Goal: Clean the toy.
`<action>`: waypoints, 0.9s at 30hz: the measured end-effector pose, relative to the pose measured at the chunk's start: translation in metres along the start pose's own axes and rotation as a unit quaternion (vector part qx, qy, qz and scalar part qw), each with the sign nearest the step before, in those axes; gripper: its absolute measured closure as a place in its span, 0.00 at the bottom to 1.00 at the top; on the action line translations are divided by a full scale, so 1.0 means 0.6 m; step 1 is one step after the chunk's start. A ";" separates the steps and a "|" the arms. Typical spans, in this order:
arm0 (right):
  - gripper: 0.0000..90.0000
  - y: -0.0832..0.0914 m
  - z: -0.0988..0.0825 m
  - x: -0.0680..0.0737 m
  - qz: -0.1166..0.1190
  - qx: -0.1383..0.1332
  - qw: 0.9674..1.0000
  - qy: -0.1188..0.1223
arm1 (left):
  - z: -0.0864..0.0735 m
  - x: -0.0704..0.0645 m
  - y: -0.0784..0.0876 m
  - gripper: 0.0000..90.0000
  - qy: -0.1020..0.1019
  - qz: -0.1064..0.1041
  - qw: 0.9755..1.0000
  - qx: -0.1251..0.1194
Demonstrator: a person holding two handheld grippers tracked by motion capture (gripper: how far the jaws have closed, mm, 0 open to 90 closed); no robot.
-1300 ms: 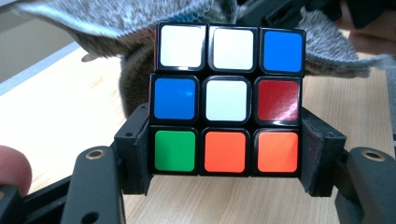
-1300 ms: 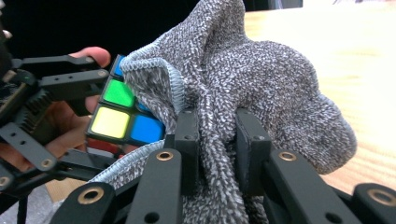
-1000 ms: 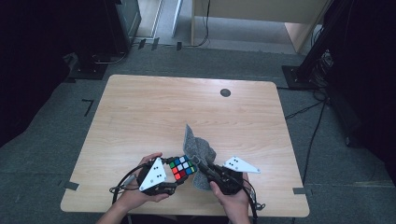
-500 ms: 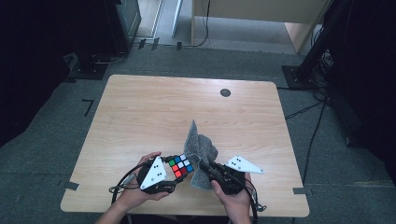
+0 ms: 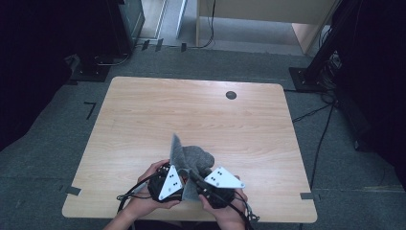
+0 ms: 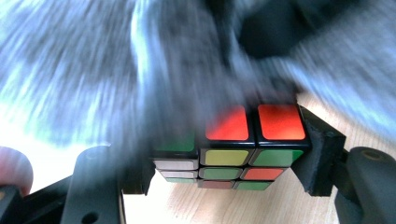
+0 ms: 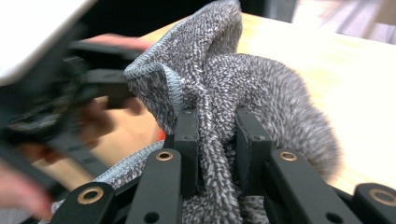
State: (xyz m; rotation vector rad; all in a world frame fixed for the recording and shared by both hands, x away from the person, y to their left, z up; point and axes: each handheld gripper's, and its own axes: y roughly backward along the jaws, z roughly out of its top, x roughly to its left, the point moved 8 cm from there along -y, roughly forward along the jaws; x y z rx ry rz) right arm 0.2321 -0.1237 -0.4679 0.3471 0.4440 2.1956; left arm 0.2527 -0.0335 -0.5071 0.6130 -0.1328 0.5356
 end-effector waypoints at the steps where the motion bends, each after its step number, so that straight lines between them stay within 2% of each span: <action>1: 0.82 0.003 0.001 -0.011 -0.007 -0.003 1.000 -0.012 | 0.001 0.000 0.000 0.38 0.004 -0.001 1.000 -0.003; 3: 0.82 0.007 0.001 -0.021 -0.011 -0.007 1.000 -0.023 | 0.002 0.001 0.000 0.38 0.006 -0.003 1.000 -0.004; 4: 0.82 0.008 0.000 -0.009 -0.009 -0.010 1.000 -0.004 | 0.003 0.001 0.000 0.38 0.007 -0.002 1.000 -0.005; 5: 0.82 0.008 0.000 -0.009 -0.009 -0.010 1.000 -0.004 | 0.003 0.001 -0.001 0.38 0.007 -0.001 1.000 -0.004; 8: 0.82 0.002 -0.003 0.022 0.000 -0.004 0.999 0.047 | 0.003 0.000 -0.001 0.38 0.007 0.003 1.000 -0.003; 9: 0.82 0.000 -0.003 0.026 0.000 -0.003 0.998 0.056 | 0.003 0.001 0.000 0.38 0.007 0.003 1.000 -0.004; 10: 0.82 0.000 -0.002 0.025 -0.001 -0.003 0.998 0.056 | 0.003 0.003 0.002 0.38 0.008 0.004 1.000 -0.005; 12: 0.82 0.002 0.002 0.010 -0.001 -0.009 0.999 0.032 | 0.003 0.007 0.005 0.38 0.013 0.004 1.000 -0.006; 13: 0.82 0.005 0.003 0.001 -0.009 -0.013 1.000 0.017 | 0.003 0.010 0.006 0.38 0.016 0.006 1.000 -0.007; 15: 0.82 0.008 0.001 -0.008 -0.014 -0.014 1.000 0.006 | 0.001 0.015 0.007 0.38 0.025 0.005 1.000 -0.008; 17: 0.82 0.009 -0.001 0.005 -0.009 -0.015 1.000 0.024 | 0.002 0.016 0.006 0.38 0.029 0.006 1.000 -0.009; 20: 0.82 0.001 -0.002 0.035 0.001 -0.012 0.998 0.064 | 0.004 0.005 0.004 0.38 0.017 0.002 1.000 -0.008; 21: 0.82 -0.001 -0.002 0.038 0.002 -0.012 0.998 0.065 | 0.004 0.003 0.004 0.38 0.015 0.003 1.000 -0.008; 23: 0.82 -0.002 0.002 0.028 0.003 -0.017 0.998 0.052 | 0.006 0.005 0.006 0.38 0.017 0.000 1.000 -0.011; 24: 0.81 0.003 0.008 0.005 -0.015 -0.026 0.999 0.030 | 0.006 0.007 0.008 0.38 0.019 0.000 1.000 -0.013; 25: 0.81 0.003 0.008 0.005 -0.015 -0.026 0.999 0.030 | 0.006 0.010 0.009 0.38 0.021 0.000 1.000 -0.014; 27: 0.81 0.012 0.010 -0.016 -0.052 -0.030 0.998 0.033 | 0.006 0.018 0.012 0.38 0.036 0.001 0.999 -0.020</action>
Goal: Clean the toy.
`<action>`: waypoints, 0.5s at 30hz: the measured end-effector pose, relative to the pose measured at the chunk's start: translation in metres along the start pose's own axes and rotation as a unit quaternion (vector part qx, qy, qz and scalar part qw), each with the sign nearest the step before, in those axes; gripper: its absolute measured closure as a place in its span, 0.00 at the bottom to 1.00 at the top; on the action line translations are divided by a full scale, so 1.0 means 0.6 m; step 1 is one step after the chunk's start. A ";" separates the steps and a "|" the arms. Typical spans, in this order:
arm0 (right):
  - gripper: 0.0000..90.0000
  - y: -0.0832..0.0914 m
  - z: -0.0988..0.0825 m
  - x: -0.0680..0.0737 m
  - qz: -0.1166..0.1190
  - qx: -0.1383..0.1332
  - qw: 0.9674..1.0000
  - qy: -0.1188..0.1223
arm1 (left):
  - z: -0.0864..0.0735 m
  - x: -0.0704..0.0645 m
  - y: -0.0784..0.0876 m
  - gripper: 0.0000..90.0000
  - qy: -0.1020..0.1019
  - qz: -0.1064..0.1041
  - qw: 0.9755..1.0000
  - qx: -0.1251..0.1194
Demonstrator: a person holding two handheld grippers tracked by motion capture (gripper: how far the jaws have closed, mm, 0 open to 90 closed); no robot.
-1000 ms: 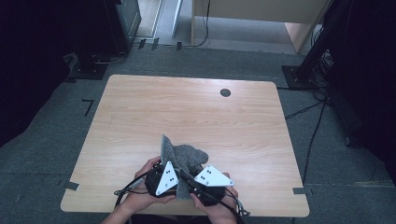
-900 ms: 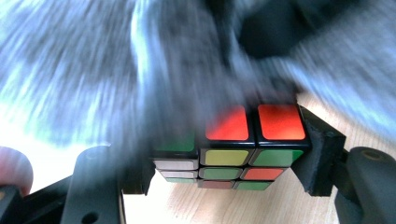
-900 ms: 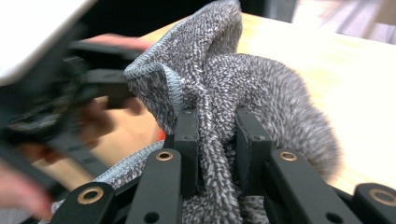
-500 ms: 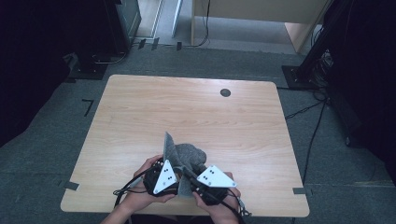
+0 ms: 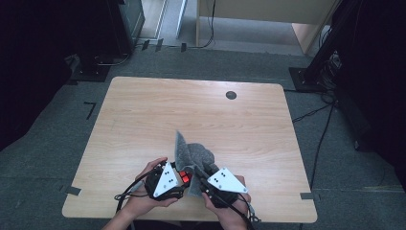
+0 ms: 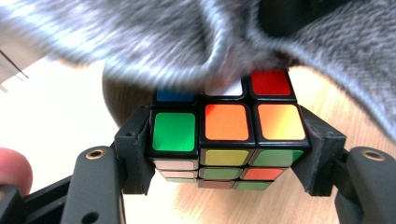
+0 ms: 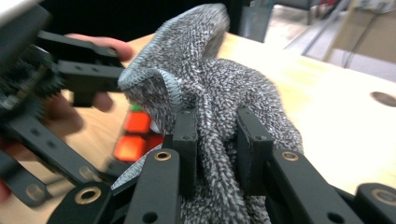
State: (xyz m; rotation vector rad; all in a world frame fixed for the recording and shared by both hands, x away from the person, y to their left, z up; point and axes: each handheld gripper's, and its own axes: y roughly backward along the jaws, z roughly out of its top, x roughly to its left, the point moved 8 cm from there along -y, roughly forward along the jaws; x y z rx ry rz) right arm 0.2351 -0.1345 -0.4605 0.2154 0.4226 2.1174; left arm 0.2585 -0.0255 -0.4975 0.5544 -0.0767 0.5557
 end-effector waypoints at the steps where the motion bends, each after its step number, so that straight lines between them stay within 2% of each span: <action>1: 0.81 0.003 0.000 -0.002 -0.005 -0.001 1.000 0.004 | 0.000 0.002 0.001 0.38 0.004 0.000 1.000 -0.001; 3: 0.81 0.005 -0.001 0.009 0.011 -0.004 1.000 0.014 | 0.001 0.002 0.000 0.38 0.009 -0.002 1.000 -0.002; 6: 0.79 0.001 -0.004 0.042 0.046 -0.004 0.998 0.037 | 0.000 -0.007 -0.004 0.38 -0.001 -0.005 1.000 0.002; 8: 0.79 -0.003 -0.005 0.053 0.048 -0.003 0.997 0.058 | 0.000 -0.011 -0.005 0.38 -0.005 -0.006 1.000 0.003; 11: 0.80 0.000 0.000 0.033 0.042 -0.007 0.999 0.027 | 0.004 -0.005 0.000 0.38 0.002 -0.009 1.000 -0.008; 13: 0.80 0.007 0.005 0.001 0.020 -0.012 1.000 -0.004 | 0.005 0.001 0.005 0.38 0.009 -0.010 1.000 -0.015; 15: 0.81 0.011 0.004 -0.017 0.017 -0.013 0.999 -0.032 | 0.008 0.005 0.009 0.38 0.020 -0.018 0.999 -0.027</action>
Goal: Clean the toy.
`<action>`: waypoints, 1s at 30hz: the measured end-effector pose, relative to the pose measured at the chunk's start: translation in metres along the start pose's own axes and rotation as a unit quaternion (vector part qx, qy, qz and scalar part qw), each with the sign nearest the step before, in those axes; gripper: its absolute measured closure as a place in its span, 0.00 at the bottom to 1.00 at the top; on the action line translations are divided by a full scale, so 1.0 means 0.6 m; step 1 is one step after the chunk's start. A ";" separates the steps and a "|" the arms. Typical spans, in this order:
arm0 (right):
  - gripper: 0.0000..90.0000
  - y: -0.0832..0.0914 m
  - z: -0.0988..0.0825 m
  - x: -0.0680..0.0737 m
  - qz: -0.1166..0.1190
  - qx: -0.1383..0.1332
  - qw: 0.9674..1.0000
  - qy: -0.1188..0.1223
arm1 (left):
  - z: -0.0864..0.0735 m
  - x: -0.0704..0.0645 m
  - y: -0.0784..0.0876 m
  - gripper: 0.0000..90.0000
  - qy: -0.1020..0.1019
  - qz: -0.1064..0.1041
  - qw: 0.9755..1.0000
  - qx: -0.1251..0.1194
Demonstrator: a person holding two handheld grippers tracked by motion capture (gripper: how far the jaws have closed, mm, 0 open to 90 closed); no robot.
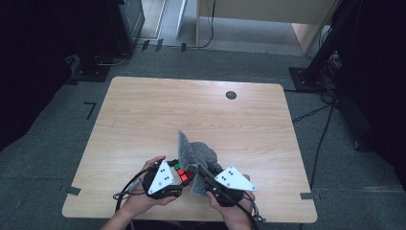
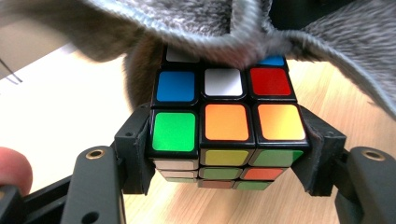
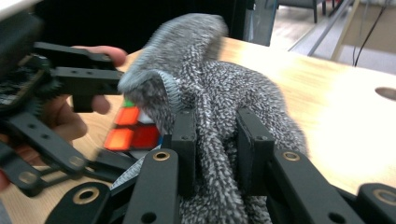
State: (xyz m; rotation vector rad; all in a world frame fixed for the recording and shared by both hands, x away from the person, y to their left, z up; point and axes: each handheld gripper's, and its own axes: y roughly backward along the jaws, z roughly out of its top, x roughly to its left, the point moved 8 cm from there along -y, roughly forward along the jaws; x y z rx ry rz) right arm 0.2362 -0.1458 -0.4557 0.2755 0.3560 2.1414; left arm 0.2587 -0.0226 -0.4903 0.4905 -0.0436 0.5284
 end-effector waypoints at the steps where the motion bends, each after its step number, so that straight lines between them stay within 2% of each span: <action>1: 0.80 0.002 -0.001 -0.006 0.003 0.000 1.000 -0.008 | 0.002 0.000 0.002 0.38 0.004 -0.007 1.000 -0.007; 3: 0.81 0.005 0.000 -0.008 0.023 -0.009 0.999 -0.029 | 0.004 -0.003 0.003 0.38 0.003 -0.011 1.000 -0.011; 6: 0.81 0.005 0.004 -0.005 0.026 -0.014 0.999 -0.022 | 0.005 -0.005 0.004 0.38 -0.003 -0.011 1.000 -0.013; 8: 0.80 0.004 0.003 -0.008 0.031 -0.013 0.999 -0.034 | 0.007 -0.005 0.007 0.38 -0.001 -0.014 1.000 -0.019; 9: 0.81 0.002 0.001 -0.014 0.028 -0.011 0.999 -0.041 | 0.009 -0.004 0.009 0.38 0.001 -0.018 1.000 -0.026; 11: 0.81 0.000 -0.007 -0.026 0.007 0.000 0.999 -0.045 | 0.014 -0.002 0.013 0.38 0.005 -0.019 0.999 -0.033; 13: 0.81 0.004 -0.006 -0.023 0.008 -0.012 0.999 -0.046 | 0.010 0.000 0.009 0.38 -0.005 -0.008 1.000 -0.017; 16: 0.81 0.017 0.014 0.003 0.015 -0.043 0.999 -0.009 | -0.001 -0.002 0.001 0.38 -0.012 -0.003 1.000 0.003; 18: 0.81 0.017 0.019 0.021 0.028 -0.046 0.999 0.005 | 0.000 -0.007 -0.002 0.38 -0.015 -0.006 1.000 0.004; 20: 0.81 0.008 0.011 0.044 0.045 -0.027 0.998 0.018 | 0.006 -0.019 -0.004 0.38 -0.020 -0.012 1.000 0.000; 22: 0.81 -0.001 0.000 0.064 0.045 -0.019 0.998 0.038 | 0.003 -0.024 -0.008 0.38 -0.038 -0.006 0.999 0.010; 24: 0.81 -0.007 -0.006 0.075 0.041 -0.004 0.997 0.057 | 0.000 -0.025 -0.009 0.38 -0.042 -0.004 0.999 0.013; 25: 0.81 -0.009 -0.006 0.073 0.039 -0.005 0.997 0.063 | 0.000 -0.025 -0.009 0.38 -0.042 -0.005 0.999 0.012; 27: 0.81 -0.009 -0.003 0.059 0.038 -0.007 0.998 0.050 | 0.001 -0.021 -0.007 0.38 -0.040 -0.001 0.999 0.012; 30: 0.81 -0.002 0.001 0.026 0.007 -0.009 1.000 0.022 | 0.001 -0.019 -0.007 0.38 -0.037 -0.002 0.999 0.010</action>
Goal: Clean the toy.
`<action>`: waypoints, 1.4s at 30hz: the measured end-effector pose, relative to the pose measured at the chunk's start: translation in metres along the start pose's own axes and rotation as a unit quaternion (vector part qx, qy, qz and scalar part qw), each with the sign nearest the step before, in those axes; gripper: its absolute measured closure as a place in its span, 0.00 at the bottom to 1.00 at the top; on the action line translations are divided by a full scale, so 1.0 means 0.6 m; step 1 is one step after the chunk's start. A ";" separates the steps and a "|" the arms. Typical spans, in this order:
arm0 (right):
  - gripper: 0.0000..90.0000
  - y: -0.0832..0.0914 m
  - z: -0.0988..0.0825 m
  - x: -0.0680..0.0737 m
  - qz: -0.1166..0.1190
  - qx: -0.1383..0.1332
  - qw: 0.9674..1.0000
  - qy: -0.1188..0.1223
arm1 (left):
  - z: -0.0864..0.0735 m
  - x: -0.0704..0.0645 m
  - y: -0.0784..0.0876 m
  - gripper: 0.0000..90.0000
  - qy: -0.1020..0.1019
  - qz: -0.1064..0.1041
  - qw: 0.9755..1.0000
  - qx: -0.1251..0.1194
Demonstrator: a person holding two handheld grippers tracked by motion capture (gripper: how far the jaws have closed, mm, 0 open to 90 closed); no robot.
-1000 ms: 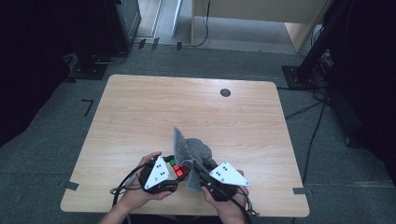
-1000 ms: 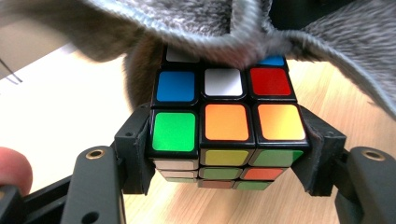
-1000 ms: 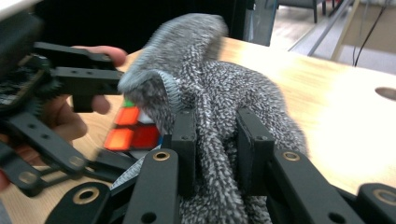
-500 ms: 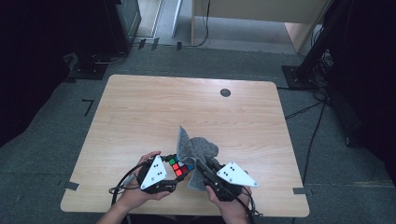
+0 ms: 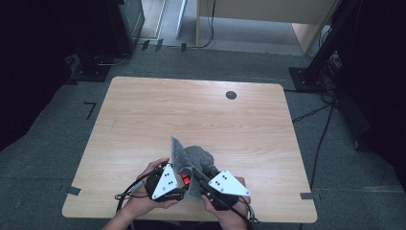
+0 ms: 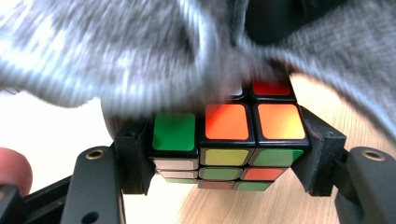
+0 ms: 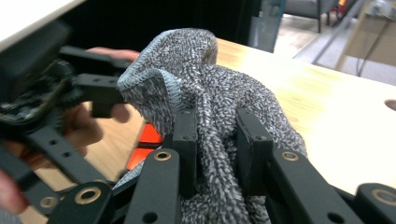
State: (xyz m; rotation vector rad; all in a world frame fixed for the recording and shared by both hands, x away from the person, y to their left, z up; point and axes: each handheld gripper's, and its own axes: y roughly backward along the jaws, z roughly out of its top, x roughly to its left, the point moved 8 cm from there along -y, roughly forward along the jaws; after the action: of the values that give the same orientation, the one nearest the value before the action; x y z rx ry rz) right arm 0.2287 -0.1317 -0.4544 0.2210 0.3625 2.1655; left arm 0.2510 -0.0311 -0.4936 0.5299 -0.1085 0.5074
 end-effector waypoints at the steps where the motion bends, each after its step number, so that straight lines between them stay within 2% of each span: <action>1: 0.81 0.003 0.000 -0.005 -0.003 -0.003 1.000 -0.007 | 0.000 0.000 0.000 0.38 0.001 -0.001 1.000 -0.001; 3: 0.82 0.007 -0.001 0.001 -0.006 -0.014 1.000 0.002 | 0.003 0.000 -0.001 0.38 0.004 -0.003 1.000 -0.004; 5: 0.82 0.006 -0.003 0.024 0.012 -0.022 1.000 0.019 | 0.003 -0.001 -0.001 0.38 0.003 -0.003 1.000 -0.003; 7: 0.82 -0.001 -0.007 0.045 0.020 -0.014 0.999 0.044 | 0.000 -0.004 -0.002 0.38 -0.002 -0.002 1.000 0.003; 8: 0.82 -0.005 -0.008 0.047 0.019 -0.011 0.998 0.052 | -0.001 -0.004 -0.003 0.38 -0.003 -0.001 1.000 0.004; 10: 0.82 -0.007 -0.007 0.038 0.022 -0.010 0.999 0.034 | -0.001 -0.002 -0.001 0.38 -0.002 -0.002 1.000 0.003; 13: 0.82 -0.001 -0.001 0.001 0.001 -0.016 1.000 -0.004 | -0.001 0.001 0.002 0.38 0.004 -0.006 1.000 -0.004; 16: 0.82 0.007 -0.002 -0.032 -0.006 -0.019 0.999 -0.033 | 0.004 0.006 0.009 0.38 0.017 -0.016 1.000 -0.020; 18: 0.82 0.007 -0.009 -0.046 0.014 -0.020 0.997 -0.067 | 0.011 0.008 0.015 0.38 0.029 -0.026 0.998 -0.039; 20: 0.82 0.003 -0.020 -0.053 0.033 -0.013 0.995 -0.097 | 0.021 0.010 0.026 0.38 0.045 -0.044 0.996 -0.065; 21: 0.82 -0.002 -0.027 -0.053 0.050 -0.008 0.993 -0.105 | 0.022 0.011 0.028 0.38 0.045 -0.044 0.996 -0.069; 24: 0.82 -0.011 -0.039 -0.057 0.058 0.005 0.990 -0.126 | 0.024 0.015 0.034 0.38 0.049 -0.046 0.995 -0.077; 26: 0.82 -0.013 -0.044 -0.063 0.052 0.015 0.990 -0.128 | 0.025 0.016 0.035 0.38 0.054 -0.054 0.994 -0.083; 27: 0.82 -0.012 -0.043 -0.065 0.053 0.012 0.990 -0.131 | 0.024 0.015 0.034 0.38 0.052 -0.055 0.994 -0.080; 29: 0.82 -0.005 -0.035 -0.065 0.056 -0.001 0.990 -0.133 | 0.019 0.011 0.030 0.38 0.042 -0.053 0.995 -0.070; 31: 0.82 0.005 -0.017 -0.058 0.070 -0.023 0.988 -0.133 | 0.014 0.006 0.024 0.38 0.033 -0.051 0.997 -0.057; 32: 0.82 0.010 -0.008 -0.053 0.077 -0.033 0.988 -0.130 | 0.015 0.003 0.022 0.38 0.030 -0.053 0.997 -0.056; 34: 0.82 0.014 0.000 -0.044 0.078 -0.042 0.989 -0.116 | 0.019 0.002 0.025 0.38 0.032 -0.056 0.996 -0.063; 36: 0.82 0.012 -0.004 -0.043 0.081 -0.041 0.989 -0.121 | 0.021 0.005 0.028 0.38 0.033 -0.054 0.996 -0.066; 37: 0.82 0.008 -0.010 -0.046 0.081 -0.033 0.988 -0.129 | 0.023 0.007 0.031 0.38 0.037 -0.054 0.995 -0.071; 38: 0.82 0.001 -0.023 -0.051 0.075 -0.017 0.988 -0.131 | 0.023 0.009 0.032 0.38 0.039 -0.055 0.995 -0.073; 42: 0.82 -0.010 -0.043 -0.057 0.068 0.012 0.988 -0.137 | 0.024 0.017 0.037 0.38 0.052 -0.054 0.994 -0.081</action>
State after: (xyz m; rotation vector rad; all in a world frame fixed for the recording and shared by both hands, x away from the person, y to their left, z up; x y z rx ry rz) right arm 0.2458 -0.1607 -0.4818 0.5648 0.2216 2.2268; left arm 0.2493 -0.0177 -0.4686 0.3481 -0.0215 0.4152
